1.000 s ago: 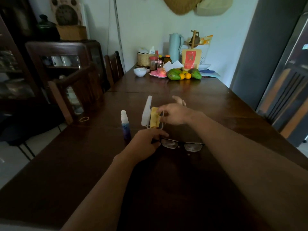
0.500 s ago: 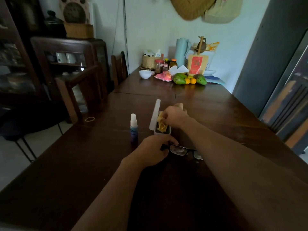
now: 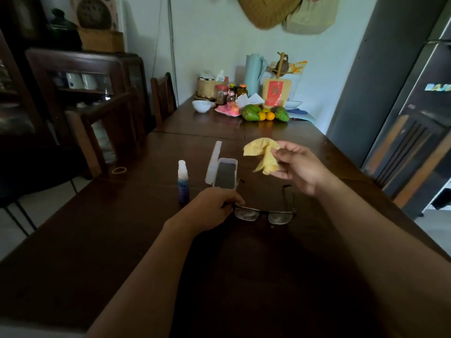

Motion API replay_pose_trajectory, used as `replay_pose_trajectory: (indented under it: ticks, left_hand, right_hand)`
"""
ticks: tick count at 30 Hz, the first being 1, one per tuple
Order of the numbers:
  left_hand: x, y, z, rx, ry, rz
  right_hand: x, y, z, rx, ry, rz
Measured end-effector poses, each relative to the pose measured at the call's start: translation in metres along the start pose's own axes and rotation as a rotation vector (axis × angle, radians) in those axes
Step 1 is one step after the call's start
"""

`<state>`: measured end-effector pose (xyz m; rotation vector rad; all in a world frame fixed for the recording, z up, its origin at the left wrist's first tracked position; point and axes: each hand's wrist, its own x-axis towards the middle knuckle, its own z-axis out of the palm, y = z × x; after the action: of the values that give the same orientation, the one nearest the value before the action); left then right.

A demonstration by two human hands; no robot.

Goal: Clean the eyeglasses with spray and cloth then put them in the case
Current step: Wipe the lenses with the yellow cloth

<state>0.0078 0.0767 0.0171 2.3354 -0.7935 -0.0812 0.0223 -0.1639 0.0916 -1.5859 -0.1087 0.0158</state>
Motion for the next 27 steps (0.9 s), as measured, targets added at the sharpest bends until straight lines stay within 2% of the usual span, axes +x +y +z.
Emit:
replay_pose_trajectory:
  ticks: [9, 13, 20, 25, 27]
  left_hand:
    - [-0.006, 0.032, -0.007, 0.322, 0.019, 0.115]
    - [-0.008, 0.055, -0.005, 0.446, -0.016, 0.139]
    - [-0.001, 0.100, 0.003, 0.407, -0.104, 0.046]
    - [0.025, 0.115, 0.022, 0.403, -0.218, -0.015]
    - [0.032, 0.113, 0.026, 0.375, -0.197, -0.030]
  right_hand:
    - [-0.064, 0.016, -0.053, 0.273, -0.036, 0.185]
    - [-0.078, 0.030, -0.065, 0.219, 0.018, 0.178]
    - [-0.089, 0.051, -0.078, 0.271, 0.086, 0.089]
    - [-0.095, 0.055, -0.084, 0.163, 0.102, 0.024]
    - [-0.096, 0.056, -0.084, 0.074, 0.122, -0.007]
